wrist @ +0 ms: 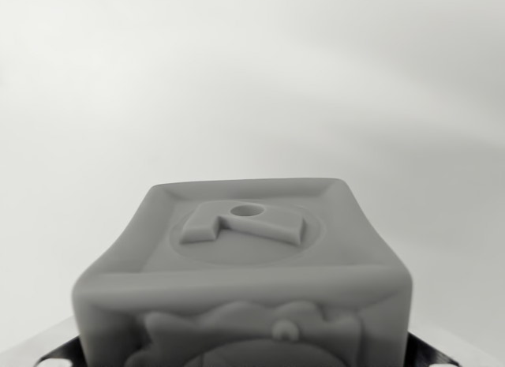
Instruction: Destack cube
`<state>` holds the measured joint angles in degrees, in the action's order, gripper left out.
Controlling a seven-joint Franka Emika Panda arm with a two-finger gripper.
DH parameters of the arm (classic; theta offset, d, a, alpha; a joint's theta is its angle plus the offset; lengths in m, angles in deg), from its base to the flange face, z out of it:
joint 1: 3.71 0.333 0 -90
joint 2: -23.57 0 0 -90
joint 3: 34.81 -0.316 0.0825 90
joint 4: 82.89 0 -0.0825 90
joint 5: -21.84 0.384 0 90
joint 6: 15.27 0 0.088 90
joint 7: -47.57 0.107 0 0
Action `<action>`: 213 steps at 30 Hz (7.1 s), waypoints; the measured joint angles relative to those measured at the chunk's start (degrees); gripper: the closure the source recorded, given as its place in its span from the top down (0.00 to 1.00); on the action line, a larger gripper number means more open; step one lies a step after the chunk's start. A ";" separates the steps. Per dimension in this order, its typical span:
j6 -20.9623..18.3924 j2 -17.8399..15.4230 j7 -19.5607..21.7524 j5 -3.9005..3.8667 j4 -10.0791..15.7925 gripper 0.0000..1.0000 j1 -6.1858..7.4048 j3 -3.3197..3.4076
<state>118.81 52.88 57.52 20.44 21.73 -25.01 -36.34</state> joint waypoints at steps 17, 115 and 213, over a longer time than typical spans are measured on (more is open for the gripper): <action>3.41 4.55 -0.30 0.00 -0.68 0.00 -0.64 -0.01; 11.97 15.58 -0.30 -0.09 -3.26 1.00 -0.58 0.12; -19.29 -10.29 -0.72 0.50 -8.86 1.00 -0.59 0.00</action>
<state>99.53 42.59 56.80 20.95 12.87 -25.59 -36.34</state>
